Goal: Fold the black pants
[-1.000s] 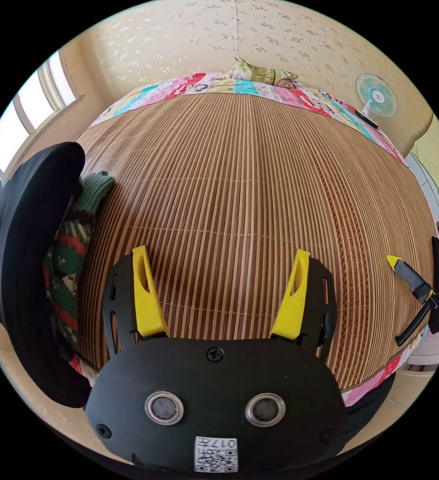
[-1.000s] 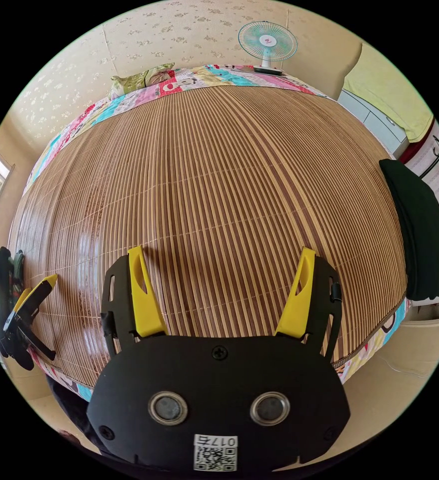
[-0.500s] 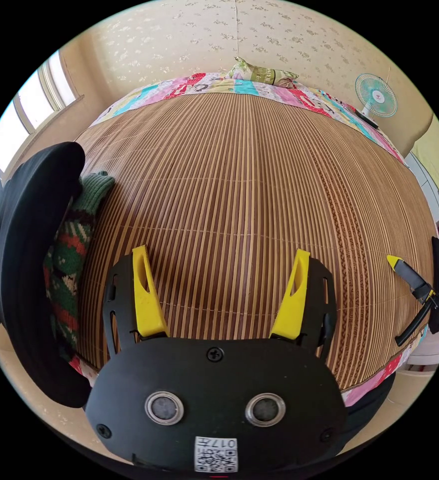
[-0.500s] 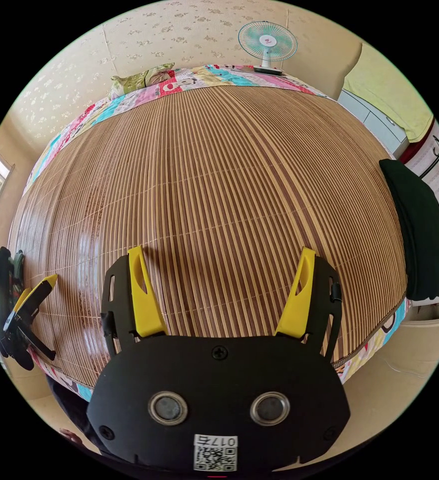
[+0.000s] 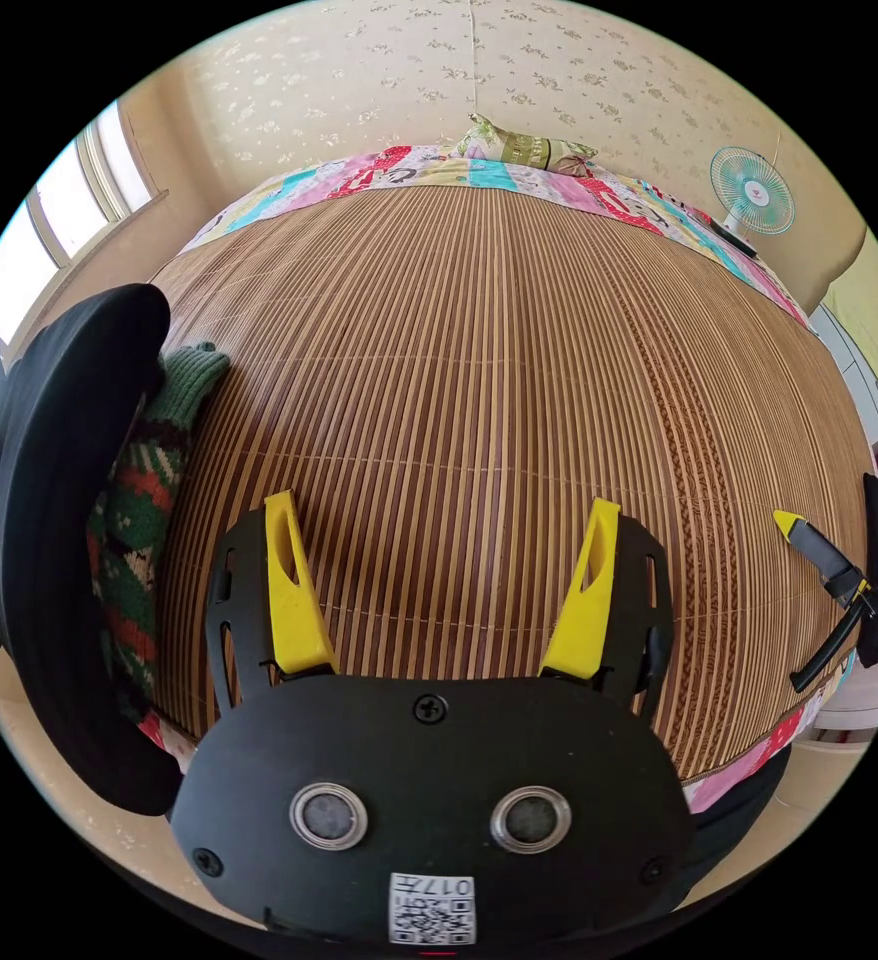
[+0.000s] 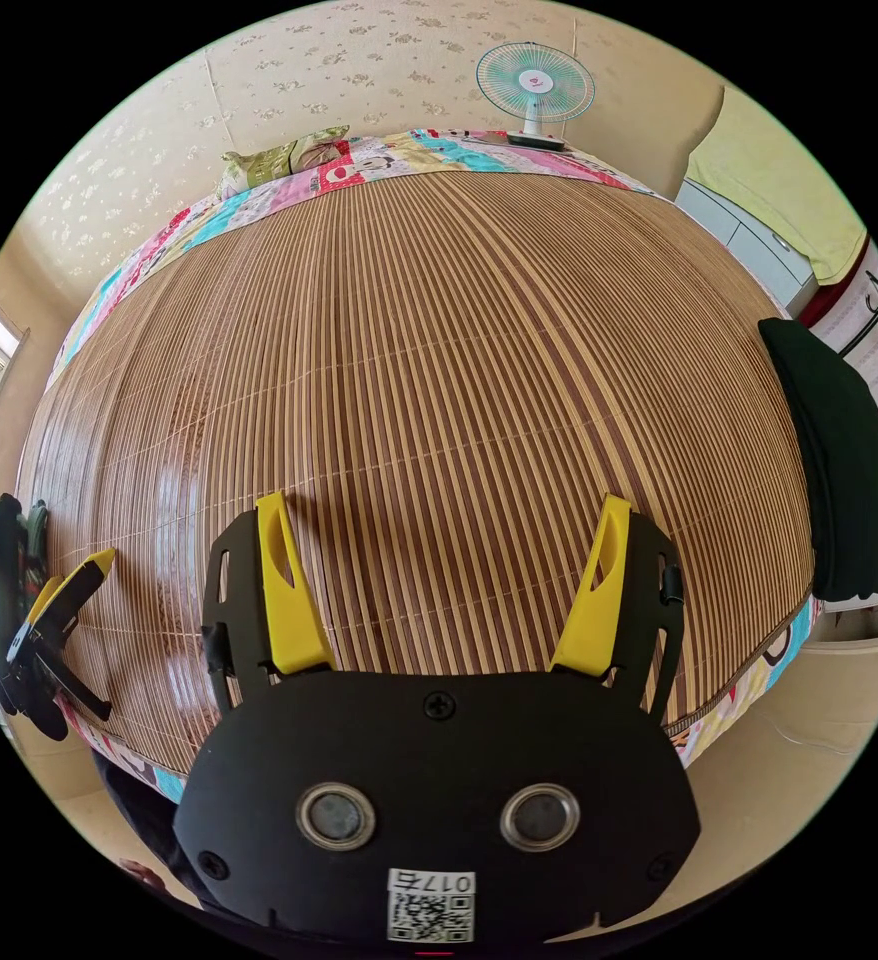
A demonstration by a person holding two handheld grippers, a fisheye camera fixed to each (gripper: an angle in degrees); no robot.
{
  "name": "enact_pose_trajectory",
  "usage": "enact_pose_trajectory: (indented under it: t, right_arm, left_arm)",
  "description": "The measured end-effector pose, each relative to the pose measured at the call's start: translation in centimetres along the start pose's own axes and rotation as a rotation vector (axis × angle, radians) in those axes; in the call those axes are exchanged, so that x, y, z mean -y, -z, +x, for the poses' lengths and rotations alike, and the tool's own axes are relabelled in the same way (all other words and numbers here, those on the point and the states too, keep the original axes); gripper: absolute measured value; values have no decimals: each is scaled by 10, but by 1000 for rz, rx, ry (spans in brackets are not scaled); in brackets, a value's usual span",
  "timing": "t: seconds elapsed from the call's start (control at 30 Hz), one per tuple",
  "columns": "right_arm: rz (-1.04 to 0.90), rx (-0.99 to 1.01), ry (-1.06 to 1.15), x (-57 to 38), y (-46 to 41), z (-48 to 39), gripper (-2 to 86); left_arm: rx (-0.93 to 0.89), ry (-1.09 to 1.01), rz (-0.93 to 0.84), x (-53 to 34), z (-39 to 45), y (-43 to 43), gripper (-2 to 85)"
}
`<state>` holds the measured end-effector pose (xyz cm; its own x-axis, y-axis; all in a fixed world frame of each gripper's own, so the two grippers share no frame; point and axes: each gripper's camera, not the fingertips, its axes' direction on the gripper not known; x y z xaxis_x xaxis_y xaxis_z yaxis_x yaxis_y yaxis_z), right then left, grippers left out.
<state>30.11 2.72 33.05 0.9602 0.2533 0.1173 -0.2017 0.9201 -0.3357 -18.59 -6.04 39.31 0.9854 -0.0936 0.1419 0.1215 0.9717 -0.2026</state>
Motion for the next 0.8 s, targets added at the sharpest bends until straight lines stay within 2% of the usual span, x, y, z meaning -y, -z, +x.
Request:
enact_pose_trajectory:
  t: [0.8]
  right_arm:
    - [0, 0, -1, -8, -1, -2, 388]
  left_arm:
    - [0, 1, 0, -4, 2, 3, 367]
